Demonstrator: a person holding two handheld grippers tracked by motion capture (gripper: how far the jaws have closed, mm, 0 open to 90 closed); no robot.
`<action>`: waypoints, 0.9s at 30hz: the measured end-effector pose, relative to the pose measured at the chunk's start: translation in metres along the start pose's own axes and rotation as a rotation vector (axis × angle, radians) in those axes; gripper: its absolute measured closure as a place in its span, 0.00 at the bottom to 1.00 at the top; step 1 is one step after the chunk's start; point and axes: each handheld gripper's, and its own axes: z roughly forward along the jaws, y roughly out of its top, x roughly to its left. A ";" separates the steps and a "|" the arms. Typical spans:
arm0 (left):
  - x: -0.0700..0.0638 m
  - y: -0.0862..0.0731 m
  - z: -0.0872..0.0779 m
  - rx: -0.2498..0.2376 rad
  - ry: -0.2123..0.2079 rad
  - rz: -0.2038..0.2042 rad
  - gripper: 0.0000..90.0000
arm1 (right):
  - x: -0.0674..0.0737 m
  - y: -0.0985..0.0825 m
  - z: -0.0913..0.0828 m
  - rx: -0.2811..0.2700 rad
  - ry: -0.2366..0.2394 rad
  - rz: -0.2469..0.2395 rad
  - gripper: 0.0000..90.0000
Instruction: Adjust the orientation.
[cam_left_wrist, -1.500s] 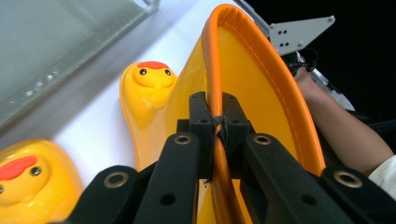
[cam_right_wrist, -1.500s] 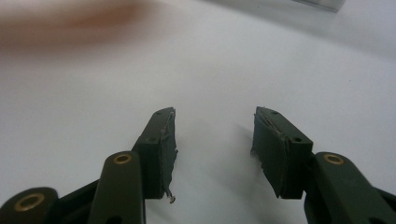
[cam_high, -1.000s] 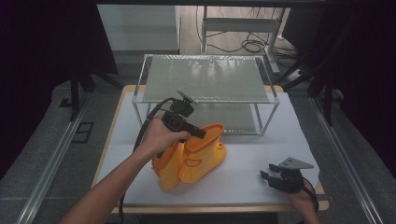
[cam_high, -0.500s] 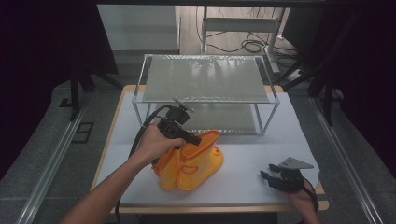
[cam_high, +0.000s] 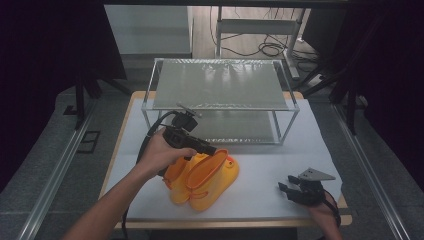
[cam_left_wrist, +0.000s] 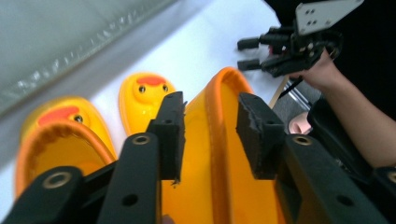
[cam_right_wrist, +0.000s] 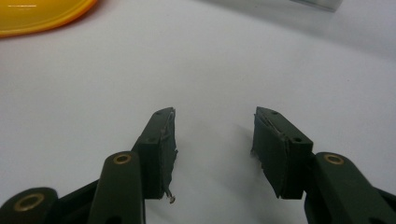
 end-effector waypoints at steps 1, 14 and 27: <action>0.000 0.000 -0.002 -0.014 -0.007 0.008 0.64 | 0.001 0.000 0.000 0.001 -0.003 -0.001 0.55; 0.013 -0.002 -0.047 -0.166 0.018 0.047 0.52 | 0.020 0.024 0.007 -0.023 0.068 -0.029 0.65; 0.047 -0.041 -0.077 -0.215 0.100 0.004 0.63 | 0.024 0.030 0.008 -0.034 0.072 -0.039 0.63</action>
